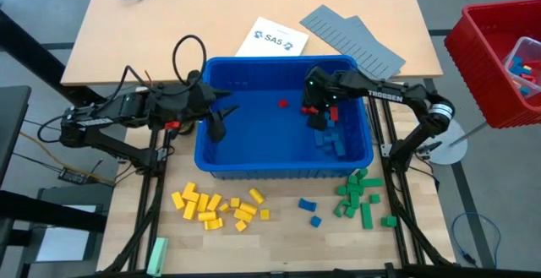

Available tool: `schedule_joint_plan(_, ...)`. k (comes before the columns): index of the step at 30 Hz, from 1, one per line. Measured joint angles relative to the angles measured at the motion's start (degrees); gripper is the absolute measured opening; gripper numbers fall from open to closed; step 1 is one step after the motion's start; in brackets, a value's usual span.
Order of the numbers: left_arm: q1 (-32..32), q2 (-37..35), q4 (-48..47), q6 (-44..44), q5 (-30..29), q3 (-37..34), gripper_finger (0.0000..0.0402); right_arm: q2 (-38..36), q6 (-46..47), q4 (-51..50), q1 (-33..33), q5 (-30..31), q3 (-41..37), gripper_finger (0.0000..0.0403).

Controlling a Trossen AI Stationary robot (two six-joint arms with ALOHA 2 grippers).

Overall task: Sort blocks
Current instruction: Remove the blue block from the blue bin

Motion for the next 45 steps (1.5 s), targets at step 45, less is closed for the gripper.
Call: schedule_joint_plan(45,-4.6,8.7,-15.3,-7.9,20.3,0.0,0.0202,-28.2,17.4,-6.1,27.1,-12.3,0.0,0.0283)
